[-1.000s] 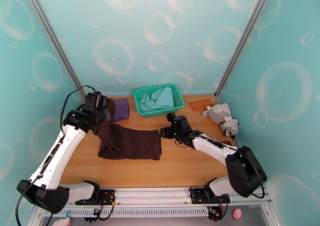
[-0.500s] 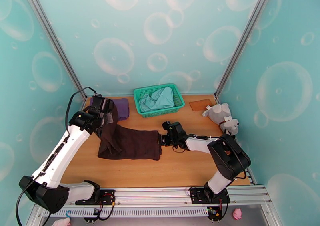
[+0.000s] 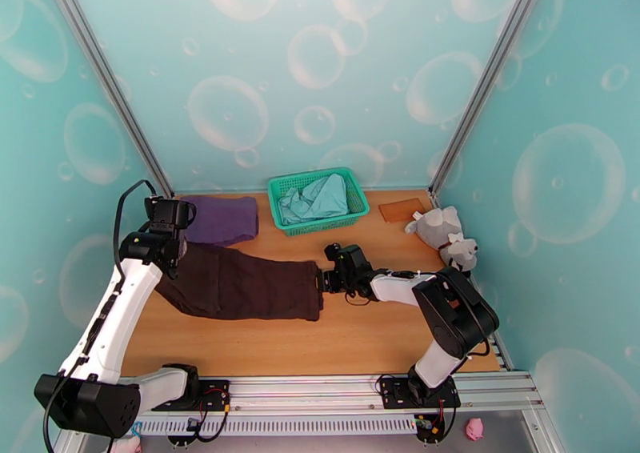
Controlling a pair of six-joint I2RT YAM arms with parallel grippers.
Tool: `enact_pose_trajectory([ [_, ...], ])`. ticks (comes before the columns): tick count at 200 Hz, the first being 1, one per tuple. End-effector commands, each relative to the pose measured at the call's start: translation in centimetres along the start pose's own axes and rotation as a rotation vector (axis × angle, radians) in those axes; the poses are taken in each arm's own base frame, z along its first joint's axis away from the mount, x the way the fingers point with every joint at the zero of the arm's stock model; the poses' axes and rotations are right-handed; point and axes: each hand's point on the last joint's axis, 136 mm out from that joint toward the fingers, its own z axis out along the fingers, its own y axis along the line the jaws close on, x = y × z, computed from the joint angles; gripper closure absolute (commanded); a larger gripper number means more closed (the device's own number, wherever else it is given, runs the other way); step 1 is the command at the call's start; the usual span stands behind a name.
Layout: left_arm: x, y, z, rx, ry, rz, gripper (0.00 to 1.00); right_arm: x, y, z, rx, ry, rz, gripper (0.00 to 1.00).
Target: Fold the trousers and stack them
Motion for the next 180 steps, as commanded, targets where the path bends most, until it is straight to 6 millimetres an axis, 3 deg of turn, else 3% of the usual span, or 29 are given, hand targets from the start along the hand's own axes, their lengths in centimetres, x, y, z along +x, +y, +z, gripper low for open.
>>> enact_pose_trajectory([
  [1, -3.3, 2.0, -1.4, -0.051, -0.15, -0.028, 1.0, -0.4, 0.3, 0.4, -0.021, -0.011, -0.03, 0.64],
  [43, -5.2, 0.5, -1.4, 0.026, -0.195, -0.009, 1.0, -0.3, 0.3, 0.4, -0.021, -0.01, -0.032, 0.64],
  [88, -2.9, -0.9, -0.3, 0.068, -0.146, -0.001, 1.0, -0.6, 0.7, 0.0, -0.031, -0.025, -0.041, 0.64],
  [114, -2.5, -2.1, -1.1, 0.15, -0.141, -0.061, 1.0, -0.6, 0.6, -0.2, -0.034, -0.027, -0.034, 0.63],
  [180, -1.1, -10.2, -5.3, 0.42, -0.092, -0.139, 1.0, -1.8, -0.9, -2.6, -0.047, -0.106, 0.046, 0.62],
])
